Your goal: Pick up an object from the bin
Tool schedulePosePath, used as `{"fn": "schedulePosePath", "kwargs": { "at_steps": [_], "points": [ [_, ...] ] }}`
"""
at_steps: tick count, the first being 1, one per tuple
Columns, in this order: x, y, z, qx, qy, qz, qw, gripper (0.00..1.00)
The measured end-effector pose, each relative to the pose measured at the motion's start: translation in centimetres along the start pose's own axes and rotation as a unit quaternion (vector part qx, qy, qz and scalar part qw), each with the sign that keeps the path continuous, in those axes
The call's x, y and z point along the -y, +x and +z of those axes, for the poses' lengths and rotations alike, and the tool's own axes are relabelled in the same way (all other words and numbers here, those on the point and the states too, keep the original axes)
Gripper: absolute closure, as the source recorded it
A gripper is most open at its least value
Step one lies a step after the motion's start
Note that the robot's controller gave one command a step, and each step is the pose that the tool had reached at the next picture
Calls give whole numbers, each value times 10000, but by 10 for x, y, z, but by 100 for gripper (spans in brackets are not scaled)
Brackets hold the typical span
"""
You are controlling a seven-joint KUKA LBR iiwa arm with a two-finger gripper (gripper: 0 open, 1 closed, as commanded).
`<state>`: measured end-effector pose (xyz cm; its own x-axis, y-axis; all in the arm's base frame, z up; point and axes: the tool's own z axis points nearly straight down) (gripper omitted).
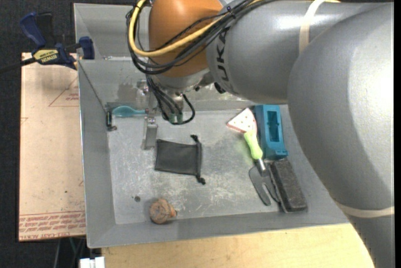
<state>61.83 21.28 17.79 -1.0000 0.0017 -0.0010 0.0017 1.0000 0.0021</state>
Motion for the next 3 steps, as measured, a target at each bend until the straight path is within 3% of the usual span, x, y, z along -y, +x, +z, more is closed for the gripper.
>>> {"fn": "schedulePosePath", "kwargs": {
  "at_steps": [1,2,3],
  "points": [
    [0,0,0,0,0,1,10000,0],
    [31,9,64,23,-16,243,9997,0],
    [29,20,111,52,-29,159,9999,0]
  ]
}}
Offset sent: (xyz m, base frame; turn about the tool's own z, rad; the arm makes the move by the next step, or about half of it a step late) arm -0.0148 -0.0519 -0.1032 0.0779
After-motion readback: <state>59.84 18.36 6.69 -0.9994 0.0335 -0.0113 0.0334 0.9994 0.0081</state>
